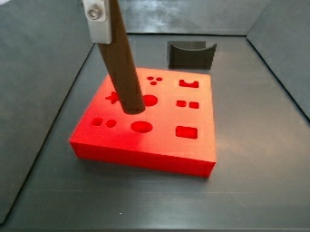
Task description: Insert the oval object.
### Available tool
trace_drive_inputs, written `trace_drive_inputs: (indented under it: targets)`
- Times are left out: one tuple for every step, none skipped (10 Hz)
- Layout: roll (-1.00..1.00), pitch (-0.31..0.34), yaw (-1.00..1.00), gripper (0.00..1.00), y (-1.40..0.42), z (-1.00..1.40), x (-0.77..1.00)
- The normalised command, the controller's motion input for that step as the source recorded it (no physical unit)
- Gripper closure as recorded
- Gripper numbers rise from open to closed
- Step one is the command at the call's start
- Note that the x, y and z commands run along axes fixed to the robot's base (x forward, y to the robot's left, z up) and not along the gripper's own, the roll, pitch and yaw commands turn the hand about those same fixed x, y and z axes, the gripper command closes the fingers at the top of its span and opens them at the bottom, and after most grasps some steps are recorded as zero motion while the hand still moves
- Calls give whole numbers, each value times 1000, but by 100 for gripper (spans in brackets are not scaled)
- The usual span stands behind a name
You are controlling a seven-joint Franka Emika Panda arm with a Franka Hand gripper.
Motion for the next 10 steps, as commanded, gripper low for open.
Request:
trace_drive_inputs:
  targets:
    - [0,110,-297,100,83,-269,794]
    - [44,211,-491,100,197,-460,451]
    - [69,247,-734,100,229,-474,43]
    - [149,327,-563,100,20,-289,37]
    - [11,57,0,100,0,-37,-23]
    - [37,26,0,100,0,-23,0]
    - [180,129,0,100,-231,0,0]
    - [286,213,-43,100,-374,0,220]
    - [124,134,-86,100,-109,-11,200]
    - [0,0,-6,100,0,0,0]
